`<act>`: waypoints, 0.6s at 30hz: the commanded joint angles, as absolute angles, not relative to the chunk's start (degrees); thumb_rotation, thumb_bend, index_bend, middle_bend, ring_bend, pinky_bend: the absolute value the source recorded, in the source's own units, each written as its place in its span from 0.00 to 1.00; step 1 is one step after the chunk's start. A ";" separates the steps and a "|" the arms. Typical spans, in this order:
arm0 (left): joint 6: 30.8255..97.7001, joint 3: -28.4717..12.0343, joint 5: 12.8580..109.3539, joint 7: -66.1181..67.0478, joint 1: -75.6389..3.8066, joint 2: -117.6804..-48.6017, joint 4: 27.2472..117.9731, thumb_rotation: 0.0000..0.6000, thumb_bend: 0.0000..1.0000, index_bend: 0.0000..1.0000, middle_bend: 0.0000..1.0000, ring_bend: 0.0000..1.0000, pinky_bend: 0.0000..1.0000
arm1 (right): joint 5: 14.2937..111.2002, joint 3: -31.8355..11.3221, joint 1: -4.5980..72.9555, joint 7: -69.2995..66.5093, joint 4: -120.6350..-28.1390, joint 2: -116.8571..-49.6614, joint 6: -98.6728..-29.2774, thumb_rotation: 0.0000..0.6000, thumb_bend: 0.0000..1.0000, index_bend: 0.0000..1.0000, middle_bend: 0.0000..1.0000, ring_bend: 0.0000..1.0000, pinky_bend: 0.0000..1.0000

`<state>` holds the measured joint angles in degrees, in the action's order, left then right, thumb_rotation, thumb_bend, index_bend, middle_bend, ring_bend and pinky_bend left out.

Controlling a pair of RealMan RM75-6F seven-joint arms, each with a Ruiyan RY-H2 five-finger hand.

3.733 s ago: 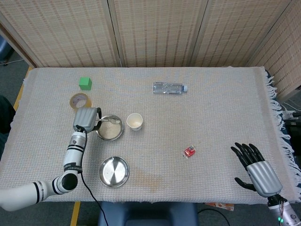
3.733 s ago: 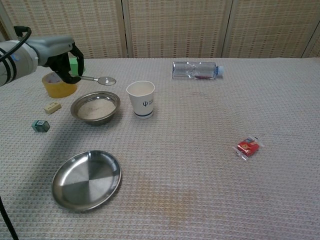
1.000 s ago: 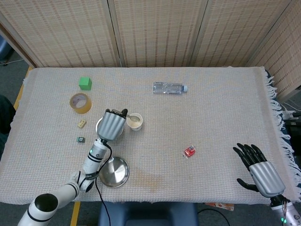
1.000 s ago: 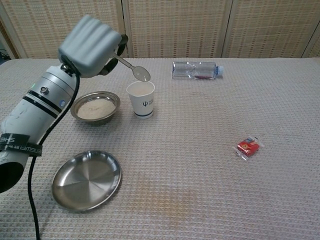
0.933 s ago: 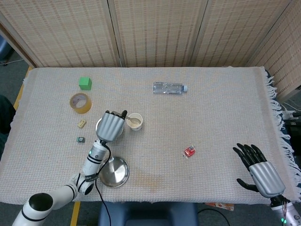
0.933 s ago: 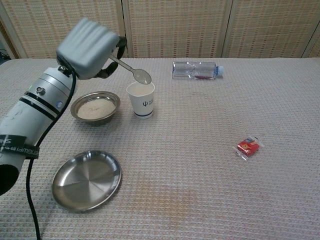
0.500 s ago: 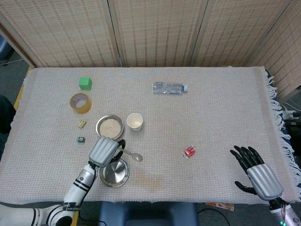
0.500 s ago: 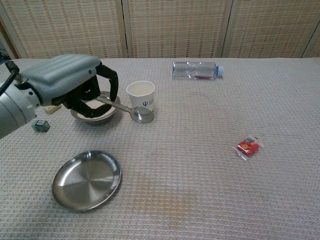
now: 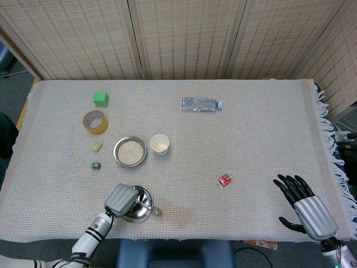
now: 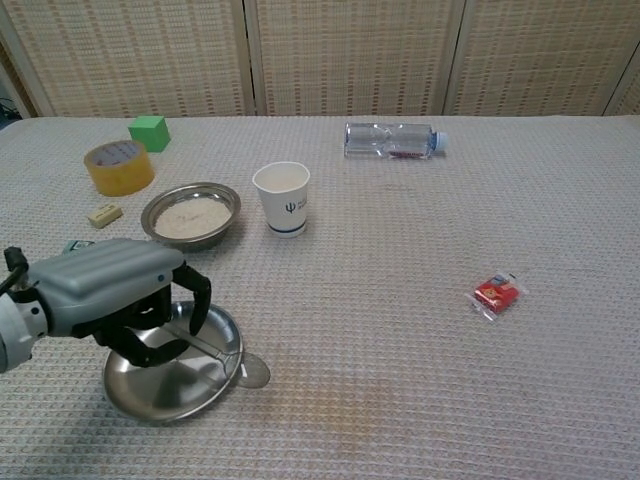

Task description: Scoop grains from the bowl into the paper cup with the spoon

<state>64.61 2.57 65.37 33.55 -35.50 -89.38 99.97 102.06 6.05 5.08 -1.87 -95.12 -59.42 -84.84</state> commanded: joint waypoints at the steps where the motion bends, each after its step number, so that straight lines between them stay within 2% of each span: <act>1: 63.37 2.03 63.89 34.22 -35.49 -90.27 98.69 1.00 0.40 0.72 1.00 1.00 1.00 | 102.11 6.06 5.06 -1.88 -95.09 -59.42 -84.88 1.00 0.10 0.00 0.00 0.00 0.00; 12: 64.00 1.72 65.77 35.38 -34.87 -91.01 95.18 1.00 0.40 0.68 1.00 1.00 1.00 | 102.10 6.11 5.03 -0.99 -95.28 -59.68 -84.50 1.00 0.10 0.00 0.00 0.00 0.00; 18: 63.09 1.35 65.04 35.88 -34.83 -90.25 94.92 1.00 0.40 0.61 1.00 1.00 1.00 | 101.94 6.12 5.06 -0.58 -95.43 -59.77 -84.20 1.00 0.10 0.00 0.00 0.00 0.00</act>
